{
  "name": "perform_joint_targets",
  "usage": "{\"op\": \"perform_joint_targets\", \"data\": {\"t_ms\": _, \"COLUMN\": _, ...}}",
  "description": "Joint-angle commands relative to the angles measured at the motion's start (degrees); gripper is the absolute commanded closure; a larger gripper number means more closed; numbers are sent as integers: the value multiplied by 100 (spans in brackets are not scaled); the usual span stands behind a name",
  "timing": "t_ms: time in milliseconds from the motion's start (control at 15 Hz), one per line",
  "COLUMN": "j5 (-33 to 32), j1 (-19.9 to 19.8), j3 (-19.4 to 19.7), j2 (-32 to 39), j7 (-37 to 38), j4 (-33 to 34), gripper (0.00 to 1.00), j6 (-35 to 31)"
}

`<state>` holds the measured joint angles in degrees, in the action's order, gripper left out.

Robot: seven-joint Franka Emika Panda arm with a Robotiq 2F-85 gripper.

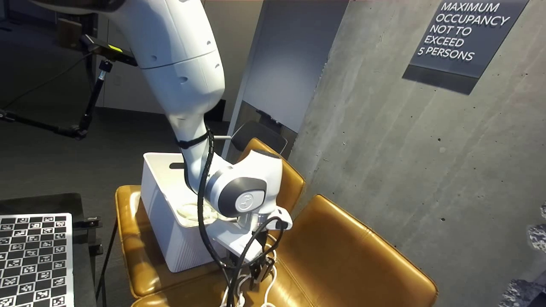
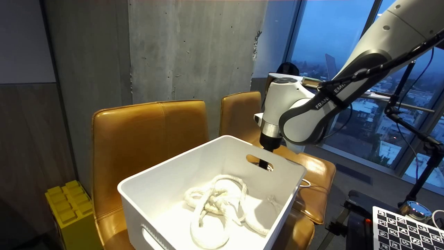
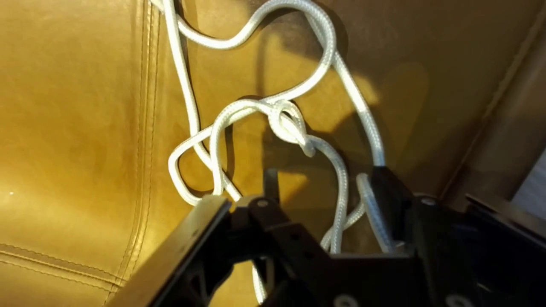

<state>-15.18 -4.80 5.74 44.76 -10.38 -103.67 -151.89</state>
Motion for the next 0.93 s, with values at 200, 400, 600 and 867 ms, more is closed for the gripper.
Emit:
{"op": "perform_joint_targets", "data": {"t_ms": 200, "j5": 31, "j1": -5, "j3": 64, "j2": 74, "j7": -12, "j4": 202, "gripper": 94, "j6": 97}}
{"op": "perform_joint_targets", "data": {"t_ms": 400, "j5": 9, "j1": 15, "j3": 113, "j2": -24, "j7": 14, "j4": 112, "gripper": 100, "j6": 114}}
{"op": "perform_joint_targets", "data": {"t_ms": 600, "j5": -161, "j1": 204, "j3": 359, "j2": -465, "j7": 168, "j4": -157, "gripper": 99, "j6": 265}}
{"op": "perform_joint_targets", "data": {"t_ms": 867, "j5": -378, "j1": 306, "j3": 511, "j2": -1517, "j7": 113, "j4": -643, "gripper": 99, "j6": 578}}
